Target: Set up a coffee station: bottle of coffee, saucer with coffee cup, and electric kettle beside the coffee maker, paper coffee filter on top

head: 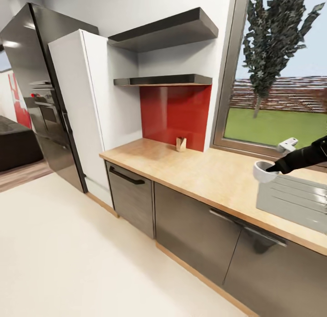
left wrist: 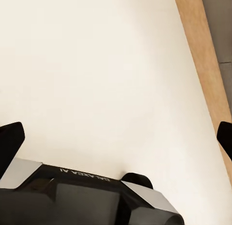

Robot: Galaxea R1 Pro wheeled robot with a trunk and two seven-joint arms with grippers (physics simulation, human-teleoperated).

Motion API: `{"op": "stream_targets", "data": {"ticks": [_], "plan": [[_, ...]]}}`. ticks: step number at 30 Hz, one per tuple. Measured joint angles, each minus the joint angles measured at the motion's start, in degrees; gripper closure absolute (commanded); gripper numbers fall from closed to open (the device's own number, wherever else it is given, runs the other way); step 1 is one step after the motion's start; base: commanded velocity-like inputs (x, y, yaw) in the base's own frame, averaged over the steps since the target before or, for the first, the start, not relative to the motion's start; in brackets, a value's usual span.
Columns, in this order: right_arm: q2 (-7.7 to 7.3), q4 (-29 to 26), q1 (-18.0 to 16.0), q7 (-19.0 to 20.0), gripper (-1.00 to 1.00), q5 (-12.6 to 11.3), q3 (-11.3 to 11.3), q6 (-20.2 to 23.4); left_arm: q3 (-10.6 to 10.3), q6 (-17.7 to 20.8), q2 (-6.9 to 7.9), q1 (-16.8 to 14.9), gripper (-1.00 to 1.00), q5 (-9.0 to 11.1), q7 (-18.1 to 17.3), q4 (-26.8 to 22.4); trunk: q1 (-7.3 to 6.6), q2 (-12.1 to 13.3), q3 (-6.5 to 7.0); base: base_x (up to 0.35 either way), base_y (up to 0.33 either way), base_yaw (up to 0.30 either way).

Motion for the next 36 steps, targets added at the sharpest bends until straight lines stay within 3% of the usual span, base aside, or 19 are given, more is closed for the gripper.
{"op": "stream_targets", "data": {"ticks": [26, 36], "plan": [[-0.04, 0.3, 1.0, 0.0, 1.00, 0.0, 0.0, -0.1, 0.0, 0.0, 0.00, 0.0, -1.00, 0.0, 0.0, 0.0, -0.01, 0.0, 0.50, -0.006, 0.000, -0.244], [-2.63, 0.3, 2.2, 0.0, 1.00, -0.1, -0.1, -0.2, 0.0, 0.0, 0.00, 0.0, -1.00, 0.0, 0.0, 0.0, -0.01, 0.0, 0.78, 0.000, 0.000, -0.251]]}}
